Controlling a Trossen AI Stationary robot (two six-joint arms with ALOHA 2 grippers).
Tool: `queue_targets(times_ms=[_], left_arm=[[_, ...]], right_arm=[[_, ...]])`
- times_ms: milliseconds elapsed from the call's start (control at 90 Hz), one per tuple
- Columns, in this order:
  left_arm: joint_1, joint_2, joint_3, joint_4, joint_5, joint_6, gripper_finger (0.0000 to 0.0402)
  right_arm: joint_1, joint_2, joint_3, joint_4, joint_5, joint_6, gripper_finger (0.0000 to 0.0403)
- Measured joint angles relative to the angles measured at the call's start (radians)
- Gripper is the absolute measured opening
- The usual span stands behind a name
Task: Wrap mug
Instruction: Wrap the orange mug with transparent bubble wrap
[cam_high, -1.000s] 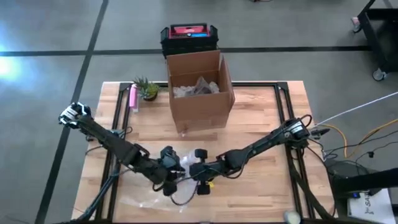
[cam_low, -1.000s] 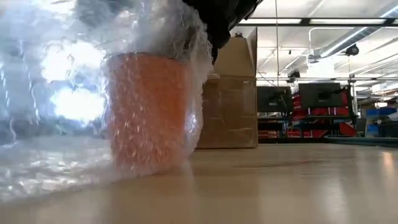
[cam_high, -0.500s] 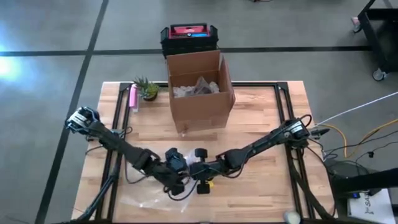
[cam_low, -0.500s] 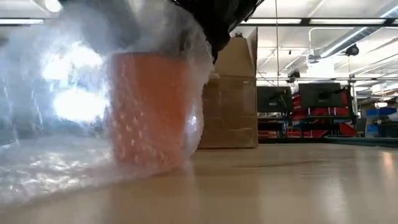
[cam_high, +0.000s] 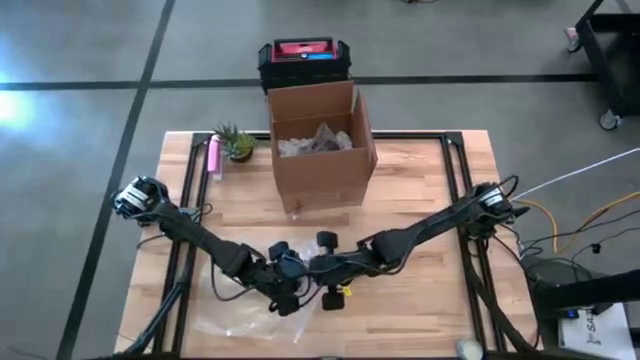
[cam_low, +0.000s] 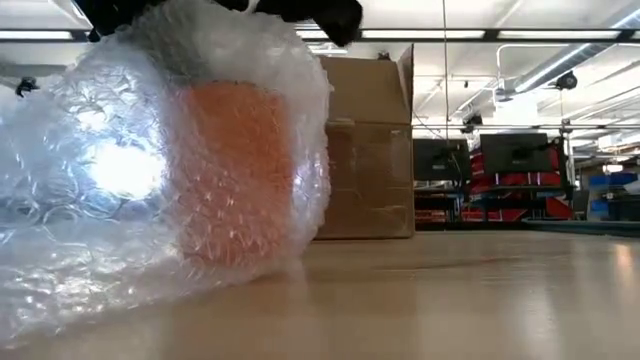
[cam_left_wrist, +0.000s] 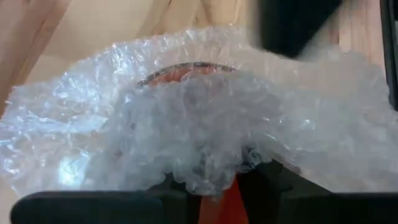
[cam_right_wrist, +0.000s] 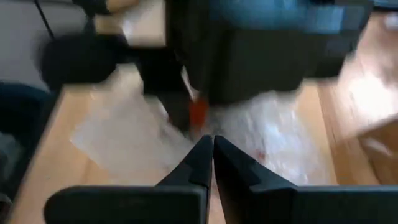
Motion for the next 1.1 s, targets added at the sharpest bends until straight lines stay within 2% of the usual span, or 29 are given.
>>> queue_targets(times_ms=[156,422,489,656,722,811,900,1011,1100], left_arm=[[0.0,-0.003,0.001,0.005,0.006,0.003,0.0075],[-0.015,-0.084,0.1,-0.089,0.049,0.015,0.0075],[-0.026,-0.102,0.133,-0.178,-0.004,0.025,0.0075],[-0.06,-0.133,0.174,-0.425,-0.248,-0.07,0.0075],[-0.062,-0.135,0.151,-0.467,-0.263,-0.118,0.0075],[-0.059,-0.126,0.09,-0.412,-0.25,-0.123,0.0075],[-0.055,-0.118,0.029,-0.246,-0.239,-0.064,0.0075],[-0.042,-0.11,-0.026,-0.034,-0.128,0.034,0.0075],[-0.033,-0.097,-0.057,0.033,-0.082,0.054,0.0075]], right_arm=[[-0.004,0.087,-0.005,-0.027,0.001,0.006,0.0],[-0.003,0.102,-0.002,-0.063,0.0,0.044,0.0],[-0.004,0.101,-0.002,-0.061,0.0,0.038,0.0],[-0.006,0.099,0.003,-0.062,0.0,0.018,0.0],[-0.006,0.099,0.004,-0.061,0.0,0.018,0.0],[-0.006,0.099,0.005,-0.061,0.0,0.017,0.0],[-0.006,0.099,0.005,-0.06,0.0,0.017,0.0],[-0.006,0.099,0.005,-0.06,0.0,0.017,0.0],[-0.006,0.099,0.005,-0.06,0.0,0.017,0.0]])
